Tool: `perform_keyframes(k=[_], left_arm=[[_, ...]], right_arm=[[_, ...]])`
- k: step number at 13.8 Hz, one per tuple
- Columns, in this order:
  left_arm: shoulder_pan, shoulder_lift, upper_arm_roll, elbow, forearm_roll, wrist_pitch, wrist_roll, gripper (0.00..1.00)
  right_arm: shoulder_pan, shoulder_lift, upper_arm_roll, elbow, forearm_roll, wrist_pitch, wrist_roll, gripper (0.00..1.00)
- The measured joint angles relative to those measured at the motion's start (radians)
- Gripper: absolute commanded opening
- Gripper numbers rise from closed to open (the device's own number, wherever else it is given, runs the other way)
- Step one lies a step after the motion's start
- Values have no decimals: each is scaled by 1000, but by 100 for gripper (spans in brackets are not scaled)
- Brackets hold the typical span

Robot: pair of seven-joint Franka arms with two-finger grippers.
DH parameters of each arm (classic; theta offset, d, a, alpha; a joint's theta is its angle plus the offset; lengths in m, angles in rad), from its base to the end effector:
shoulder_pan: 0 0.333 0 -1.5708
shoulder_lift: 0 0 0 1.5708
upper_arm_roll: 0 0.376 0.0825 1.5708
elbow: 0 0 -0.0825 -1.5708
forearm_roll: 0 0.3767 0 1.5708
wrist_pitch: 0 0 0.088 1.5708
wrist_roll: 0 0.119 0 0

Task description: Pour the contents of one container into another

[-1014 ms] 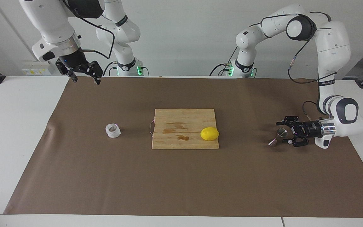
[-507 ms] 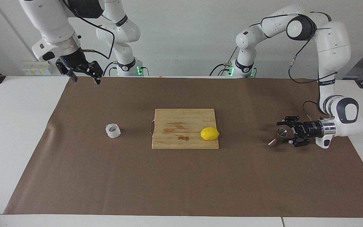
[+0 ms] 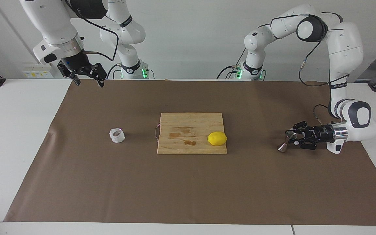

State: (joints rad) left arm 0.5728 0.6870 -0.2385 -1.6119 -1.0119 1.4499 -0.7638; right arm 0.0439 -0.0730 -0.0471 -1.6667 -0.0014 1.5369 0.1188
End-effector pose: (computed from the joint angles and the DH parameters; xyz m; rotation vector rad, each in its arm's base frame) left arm 0.6432 0.1389 0.3087 1.4310 1.2666 -1.1293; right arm 0.5145 -0.0029 0.6640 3.1333 -0.1910 -0.0893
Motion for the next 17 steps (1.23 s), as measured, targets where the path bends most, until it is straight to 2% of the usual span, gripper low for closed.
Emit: perform_keyframes(k=[6, 10, 17], left_arm=[[-1, -2, -31, 5, -1, -38, -8, 0], [-11, -11, -92, 11, -4, -65, -97, 0], [-146, -68, -105, 11, -99, -69, -194, 0]], right_arm=[[0, 0, 0, 0, 0, 0, 0, 100], [0, 0, 0, 0, 0, 0, 0, 100], [0, 0, 0, 0, 0, 0, 0, 100]])
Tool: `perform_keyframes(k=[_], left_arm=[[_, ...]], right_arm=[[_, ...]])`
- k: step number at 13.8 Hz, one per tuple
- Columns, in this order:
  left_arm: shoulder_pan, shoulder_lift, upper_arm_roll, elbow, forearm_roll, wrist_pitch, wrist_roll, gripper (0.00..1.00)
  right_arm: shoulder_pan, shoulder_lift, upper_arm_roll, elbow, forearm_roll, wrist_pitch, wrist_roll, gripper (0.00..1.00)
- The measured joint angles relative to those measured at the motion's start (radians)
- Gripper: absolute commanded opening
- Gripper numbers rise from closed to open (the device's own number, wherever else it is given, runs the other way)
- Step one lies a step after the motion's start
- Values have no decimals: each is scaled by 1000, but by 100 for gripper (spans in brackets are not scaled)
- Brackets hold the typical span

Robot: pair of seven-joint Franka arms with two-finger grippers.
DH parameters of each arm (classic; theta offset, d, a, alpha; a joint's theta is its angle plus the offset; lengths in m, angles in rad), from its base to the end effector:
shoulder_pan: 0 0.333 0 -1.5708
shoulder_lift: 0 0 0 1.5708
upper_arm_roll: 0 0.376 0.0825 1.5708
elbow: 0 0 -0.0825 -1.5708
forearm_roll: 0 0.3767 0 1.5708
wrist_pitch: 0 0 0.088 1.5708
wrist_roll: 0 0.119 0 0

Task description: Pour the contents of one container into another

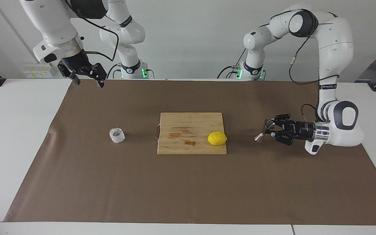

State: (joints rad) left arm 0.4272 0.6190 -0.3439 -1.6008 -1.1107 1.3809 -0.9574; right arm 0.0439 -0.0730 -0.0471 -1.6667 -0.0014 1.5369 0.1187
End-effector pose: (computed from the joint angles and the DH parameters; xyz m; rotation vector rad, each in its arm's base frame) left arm 0.6592 -0.0176 0.3847 1.4583 1.1295 -1.3874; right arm 0.5145 -0.0029 0.6640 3.1333 -0.1909 -0.0893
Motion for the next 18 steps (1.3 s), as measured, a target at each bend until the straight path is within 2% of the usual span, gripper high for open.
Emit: perform_keyframes(k=[6, 18], left_arm=[[-162, -10, 1, -11, -146, 105, -6, 0], [-486, -20, 0, -83, -430, 445, -2, 0]], right_arm=[[0, 0, 0, 0, 0, 0, 0, 100], [0, 0, 0, 0, 0, 0, 0, 100]])
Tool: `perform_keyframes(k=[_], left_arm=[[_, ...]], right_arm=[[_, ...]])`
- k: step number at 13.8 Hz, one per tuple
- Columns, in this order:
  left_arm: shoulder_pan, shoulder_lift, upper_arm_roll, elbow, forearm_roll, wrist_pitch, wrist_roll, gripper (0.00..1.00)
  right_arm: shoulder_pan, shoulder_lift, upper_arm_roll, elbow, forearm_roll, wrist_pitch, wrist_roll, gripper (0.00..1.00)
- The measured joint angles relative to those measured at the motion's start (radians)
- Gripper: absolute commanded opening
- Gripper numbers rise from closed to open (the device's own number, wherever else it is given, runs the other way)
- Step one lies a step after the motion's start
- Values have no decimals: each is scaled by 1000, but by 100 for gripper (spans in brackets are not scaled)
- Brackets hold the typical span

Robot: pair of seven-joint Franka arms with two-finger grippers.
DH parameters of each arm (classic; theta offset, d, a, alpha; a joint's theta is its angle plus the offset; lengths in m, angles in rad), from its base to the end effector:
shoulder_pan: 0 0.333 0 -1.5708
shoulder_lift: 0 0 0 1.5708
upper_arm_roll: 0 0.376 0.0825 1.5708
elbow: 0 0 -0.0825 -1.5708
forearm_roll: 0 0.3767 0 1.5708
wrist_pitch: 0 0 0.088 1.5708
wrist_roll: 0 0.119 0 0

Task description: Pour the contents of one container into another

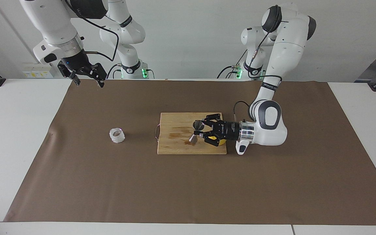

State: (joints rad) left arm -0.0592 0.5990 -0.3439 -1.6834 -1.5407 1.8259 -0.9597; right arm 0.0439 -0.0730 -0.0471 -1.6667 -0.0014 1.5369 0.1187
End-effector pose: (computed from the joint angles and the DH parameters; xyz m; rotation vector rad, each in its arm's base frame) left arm 0.6329 -0.3211 0.3730 1.2923 1.1903 -1.3975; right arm 0.5145 -0.0029 0.6640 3.1333 -0.1909 -0.0893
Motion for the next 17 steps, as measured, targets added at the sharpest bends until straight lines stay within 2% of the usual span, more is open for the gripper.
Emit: perform_keyframes(k=[8, 17], left_arm=[[-125, -1, 1, -29, -100, 195, 51, 0], [-177, 7, 1, -67, -162, 273, 128, 0]], right_arm=[[0, 0, 0, 0, 0, 0, 0, 100], [0, 0, 0, 0, 0, 0, 0, 100]])
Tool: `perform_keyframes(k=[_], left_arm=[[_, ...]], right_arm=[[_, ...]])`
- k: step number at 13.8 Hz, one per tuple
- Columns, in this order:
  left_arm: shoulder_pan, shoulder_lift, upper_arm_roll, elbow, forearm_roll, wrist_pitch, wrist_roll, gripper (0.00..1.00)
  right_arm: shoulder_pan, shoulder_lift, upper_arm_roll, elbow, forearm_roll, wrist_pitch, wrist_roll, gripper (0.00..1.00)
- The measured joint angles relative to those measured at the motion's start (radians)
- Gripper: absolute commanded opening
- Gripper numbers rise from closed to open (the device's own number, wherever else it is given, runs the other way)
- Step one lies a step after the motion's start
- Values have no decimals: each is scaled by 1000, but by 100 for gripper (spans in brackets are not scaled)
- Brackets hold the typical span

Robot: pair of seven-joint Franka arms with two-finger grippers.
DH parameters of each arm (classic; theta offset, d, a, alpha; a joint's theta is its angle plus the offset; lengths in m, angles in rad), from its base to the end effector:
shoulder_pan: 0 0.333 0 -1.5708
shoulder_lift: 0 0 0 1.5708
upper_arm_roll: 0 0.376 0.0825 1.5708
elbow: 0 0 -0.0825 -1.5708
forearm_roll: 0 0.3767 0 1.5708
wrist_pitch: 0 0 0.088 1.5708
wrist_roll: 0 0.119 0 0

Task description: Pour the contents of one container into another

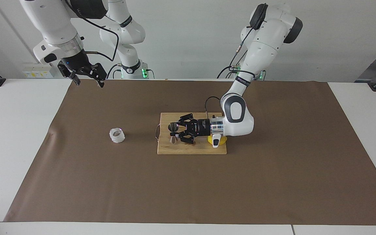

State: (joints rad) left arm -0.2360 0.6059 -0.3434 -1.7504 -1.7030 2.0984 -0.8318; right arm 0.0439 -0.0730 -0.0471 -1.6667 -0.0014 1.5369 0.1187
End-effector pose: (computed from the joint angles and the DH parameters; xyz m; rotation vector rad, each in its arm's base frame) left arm 0.5846 -0.4056 0.3275 1.2859 1.3096 -1.2592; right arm 0.5145 -0.0029 0.6640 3.1333 -0.1909 -0.0893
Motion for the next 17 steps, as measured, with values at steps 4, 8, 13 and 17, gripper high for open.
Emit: perform_keyframes(k=[4, 8, 13, 17], left_arm=[[-11, 3, 0, -13, -14, 10, 16, 0], [-13, 3, 0, -14, -14, 13, 30, 0], [-20, 4, 0, -14, -15, 17, 53, 0], [-20, 4, -9, -10, -15, 17, 56, 0]], right_arm=[[0, 0, 0, 0, 0, 0, 0, 100], [0, 0, 0, 0, 0, 0, 0, 100], [0, 0, 0, 0, 0, 0, 0, 100], [0, 0, 0, 0, 0, 0, 0, 100]])
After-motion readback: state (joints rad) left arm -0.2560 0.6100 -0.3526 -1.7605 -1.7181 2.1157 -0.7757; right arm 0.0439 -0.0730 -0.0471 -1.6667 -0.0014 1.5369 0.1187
